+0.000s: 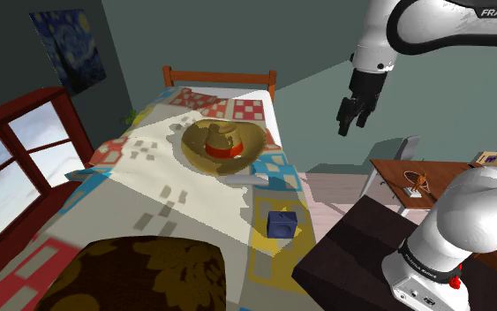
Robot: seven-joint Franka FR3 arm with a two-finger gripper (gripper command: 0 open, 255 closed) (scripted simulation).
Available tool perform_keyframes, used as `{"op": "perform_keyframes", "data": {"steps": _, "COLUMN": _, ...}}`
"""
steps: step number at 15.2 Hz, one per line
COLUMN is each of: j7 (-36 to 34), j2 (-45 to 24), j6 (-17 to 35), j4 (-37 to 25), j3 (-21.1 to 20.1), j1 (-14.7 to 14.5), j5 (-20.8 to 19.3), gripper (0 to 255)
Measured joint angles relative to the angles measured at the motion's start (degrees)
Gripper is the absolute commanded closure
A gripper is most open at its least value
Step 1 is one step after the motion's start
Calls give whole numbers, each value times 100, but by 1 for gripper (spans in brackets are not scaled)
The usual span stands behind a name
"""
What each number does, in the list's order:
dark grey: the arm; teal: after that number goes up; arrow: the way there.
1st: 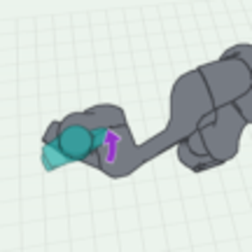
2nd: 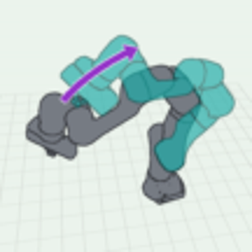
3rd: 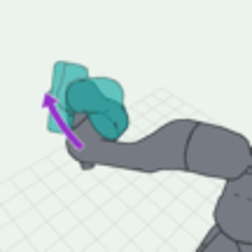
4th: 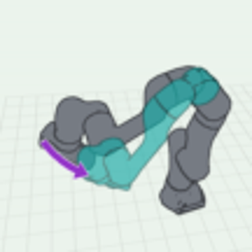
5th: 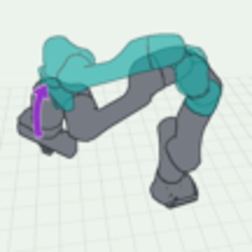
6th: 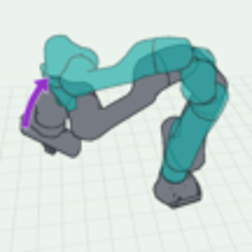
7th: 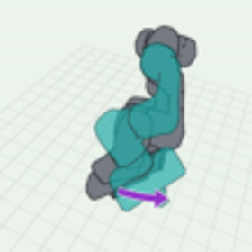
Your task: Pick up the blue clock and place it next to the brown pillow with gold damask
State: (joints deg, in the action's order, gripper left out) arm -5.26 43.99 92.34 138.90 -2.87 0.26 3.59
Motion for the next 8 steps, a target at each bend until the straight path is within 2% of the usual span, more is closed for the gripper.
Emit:
{"op": "perform_keyframes", "data": {"steps": 3, "j7": 129, "j2": -67, "j6": 250, "j4": 184, "j3": -1, "j1": -54, "j5": -8, "gripper": 0}}
{"op": "perform_keyframes", "data": {"steps": 8, "j7": 516, "j2": -422, "j6": 1249, "j4": 804, "j3": -115, "j1": -312, "j5": 41, "gripper": 0}}
